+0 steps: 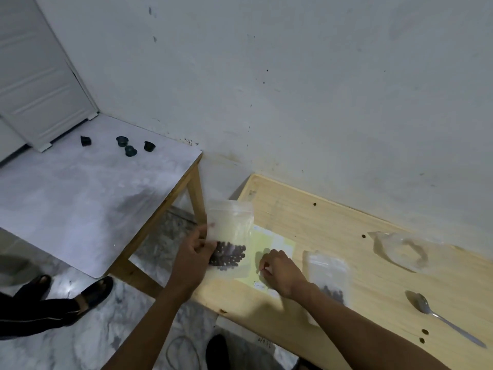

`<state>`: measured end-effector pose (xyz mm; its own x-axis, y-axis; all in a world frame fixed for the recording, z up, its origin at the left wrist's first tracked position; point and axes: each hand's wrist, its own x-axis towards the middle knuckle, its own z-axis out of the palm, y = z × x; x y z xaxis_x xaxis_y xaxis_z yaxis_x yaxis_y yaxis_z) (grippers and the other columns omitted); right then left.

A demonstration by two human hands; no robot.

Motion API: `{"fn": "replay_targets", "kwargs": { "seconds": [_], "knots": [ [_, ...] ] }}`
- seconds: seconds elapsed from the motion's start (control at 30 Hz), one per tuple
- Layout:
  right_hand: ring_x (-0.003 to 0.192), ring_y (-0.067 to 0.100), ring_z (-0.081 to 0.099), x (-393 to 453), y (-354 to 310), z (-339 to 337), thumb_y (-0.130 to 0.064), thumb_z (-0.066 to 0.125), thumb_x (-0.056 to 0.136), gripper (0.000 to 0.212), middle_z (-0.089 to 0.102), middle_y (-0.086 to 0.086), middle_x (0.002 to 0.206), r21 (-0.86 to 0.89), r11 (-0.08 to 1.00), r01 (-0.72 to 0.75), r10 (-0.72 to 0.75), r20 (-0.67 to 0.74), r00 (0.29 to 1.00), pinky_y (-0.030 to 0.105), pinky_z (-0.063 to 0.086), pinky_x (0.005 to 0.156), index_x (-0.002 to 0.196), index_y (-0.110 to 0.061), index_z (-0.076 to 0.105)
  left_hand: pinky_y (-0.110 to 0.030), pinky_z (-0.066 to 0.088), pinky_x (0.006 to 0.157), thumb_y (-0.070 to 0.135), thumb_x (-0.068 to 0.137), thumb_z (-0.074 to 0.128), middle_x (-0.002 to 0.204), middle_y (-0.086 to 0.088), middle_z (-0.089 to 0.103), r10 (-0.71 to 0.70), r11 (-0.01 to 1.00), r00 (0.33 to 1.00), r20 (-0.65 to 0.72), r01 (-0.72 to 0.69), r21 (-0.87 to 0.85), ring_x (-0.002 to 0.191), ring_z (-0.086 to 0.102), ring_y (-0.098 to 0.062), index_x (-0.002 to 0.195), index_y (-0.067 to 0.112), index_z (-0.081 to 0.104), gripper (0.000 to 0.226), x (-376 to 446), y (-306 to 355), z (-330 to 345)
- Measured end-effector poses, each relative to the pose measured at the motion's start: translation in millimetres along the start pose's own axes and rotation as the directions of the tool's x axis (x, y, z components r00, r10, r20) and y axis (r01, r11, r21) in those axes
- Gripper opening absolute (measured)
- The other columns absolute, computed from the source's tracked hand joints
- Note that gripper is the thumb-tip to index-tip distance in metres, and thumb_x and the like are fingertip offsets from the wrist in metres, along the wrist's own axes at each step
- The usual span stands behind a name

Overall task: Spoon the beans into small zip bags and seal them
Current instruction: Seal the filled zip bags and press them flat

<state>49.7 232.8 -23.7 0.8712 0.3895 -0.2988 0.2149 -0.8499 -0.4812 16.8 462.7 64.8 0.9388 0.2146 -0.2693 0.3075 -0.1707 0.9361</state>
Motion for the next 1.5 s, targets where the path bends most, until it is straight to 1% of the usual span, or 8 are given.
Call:
{"fn": "replay_targets", "kwargs": {
  "seconds": [0.1, 0.23, 0.37, 0.57, 0.77, 1.2, 1.37, 1.5],
  "knots": [
    [0.068, 0.011, 0.051, -3.5, 2.9, -29.3, -0.014, 0.052, 0.093, 0.009, 0.06, -0.002, 0.079, 0.341, 0.938, -0.057, 0.1, -0.108, 0.989, 0.028, 0.043, 0.067, 0.086, -0.017, 0.057, -0.018, 0.054, 0.06, 0.012, 0.097, 0.054, 0.095, 0.002, 0.073, -0.011, 1.0, 1.0, 0.004, 0.011, -0.011, 0.08, 0.071, -0.006, 0.115, 0.032, 0.058, 0.027, -1.1, 1.9, 4.6],
    [0.067, 0.008, 0.05, -7.0, -10.4, -88.6, -0.015, 0.055, 0.095, 0.009, 0.062, 0.002, 0.081, 0.538, 0.842, 0.032, 0.125, -0.254, 0.959, 0.02, 0.042, 0.066, 0.091, -0.012, 0.062, -0.023, 0.057, 0.066, 0.012, 0.098, 0.052, 0.104, 0.004, 0.073, -0.035, 0.998, 0.995, 0.091, 0.041, -0.056, 0.091, 0.071, -0.01, 0.114, 0.029, 0.057, 0.024, 1.0, 14.4, 19.3],
    [0.077, 0.014, 0.057, -12.5, -32.7, -131.7, -0.011, 0.054, 0.096, 0.016, 0.068, 0.007, 0.09, 0.543, 0.82, 0.182, 0.024, -0.35, 0.936, 0.018, 0.043, 0.068, 0.092, -0.02, 0.067, -0.016, 0.051, 0.056, 0.006, 0.098, 0.05, 0.096, 0.002, 0.072, 0.015, 0.998, 0.988, 0.156, -0.005, -0.063, 0.071, 0.069, -0.003, 0.111, 0.021, 0.056, 0.022, 2.3, 39.4, 42.1],
    [0.074, 0.019, 0.058, -21.1, -44.1, -154.1, -0.015, 0.058, 0.091, 0.01, 0.061, 0.007, 0.076, 0.504, 0.826, 0.25, 0.015, -0.464, 0.886, 0.027, 0.044, 0.067, 0.094, -0.024, 0.057, -0.022, 0.052, 0.066, 0.023, 0.096, 0.055, 0.09, 0.003, 0.072, 0.121, 0.992, 0.974, 0.193, -0.112, -0.056, 0.085, 0.068, -0.016, 0.102, 0.03, 0.061, 0.011, -0.6, 77.1, 77.0],
    [0.068, 0.013, 0.055, -30.6, -38.7, -164.0, -0.016, 0.059, 0.091, 0.013, 0.062, 0.003, 0.076, 0.457, 0.852, 0.256, -0.013, -0.471, 0.882, 0.022, 0.042, 0.064, 0.096, -0.025, 0.05, -0.012, 0.048, 0.064, 0.029, 0.1, 0.046, 0.097, 0.01, 0.069, 0.162, 0.983, 0.961, 0.224, -0.177, 0.05, 0.089, 0.066, -0.007, 0.108, 0.03, 0.064, 0.02, 0.4, 89.8, 95.8],
    [0.074, 0.01, 0.05, -36.7, -32.3, -164.0, -0.029, 0.065, 0.088, 0.032, 0.054, -0.005, 0.077, 0.347, 0.915, 0.205, 0.008, -0.524, 0.852, 0.027, 0.044, 0.069, 0.105, -0.031, 0.038, -0.024, 0.051, 0.075, 0.033, 0.096, 0.053, 0.088, 0.005, 0.074, 0.157, 0.986, 0.956, 0.249, -0.165, 0.012, 0.084, 0.069, -0.009, 0.097, 0.025, 0.072, 0.02, 2.0, 102.3, 108.4],
    [0.095, 0.011, 0.048, -32.6, -25.7, -155.0, -0.048, 0.081, 0.071, 0.064, 0.048, -0.007, 0.1, 0.609, 0.79, 0.068, 0.311, -0.494, 0.812, 0.023, 0.042, 0.081, 0.121, -0.032, 0.044, -0.024, 0.05, 0.072, 0.026, 0.095, 0.056, 0.078, 0.003, 0.074, 0.186, 0.982, 0.969, 0.161, -0.19, 0.006, 0.074, 0.069, -0.008, 0.086, 0.02, 0.073, 0.02, 5.9, 103.6, 110.5],
    [0.092, 0.024, 0.068, -30.5, -18.8, -154.3, -0.035, 0.082, 0.074, 0.03, 0.074, 0.008, 0.097, 0.842, 0.54, 0.013, 0.364, -0.248, 0.898, 0.032, 0.053, 0.083, 0.093, -0.014, 0.073, -0.029, 0.052, 0.071, 0.024, 0.093, 0.059, 0.073, -0.002, 0.073, 0.203, 0.978, 0.968, 0.145, -0.209, 0.024, 0.071, 0.068, -0.015, 0.079, 0.014, 0.071, 0.022, 8.9, 100.5, 114.0]
  ]
}}
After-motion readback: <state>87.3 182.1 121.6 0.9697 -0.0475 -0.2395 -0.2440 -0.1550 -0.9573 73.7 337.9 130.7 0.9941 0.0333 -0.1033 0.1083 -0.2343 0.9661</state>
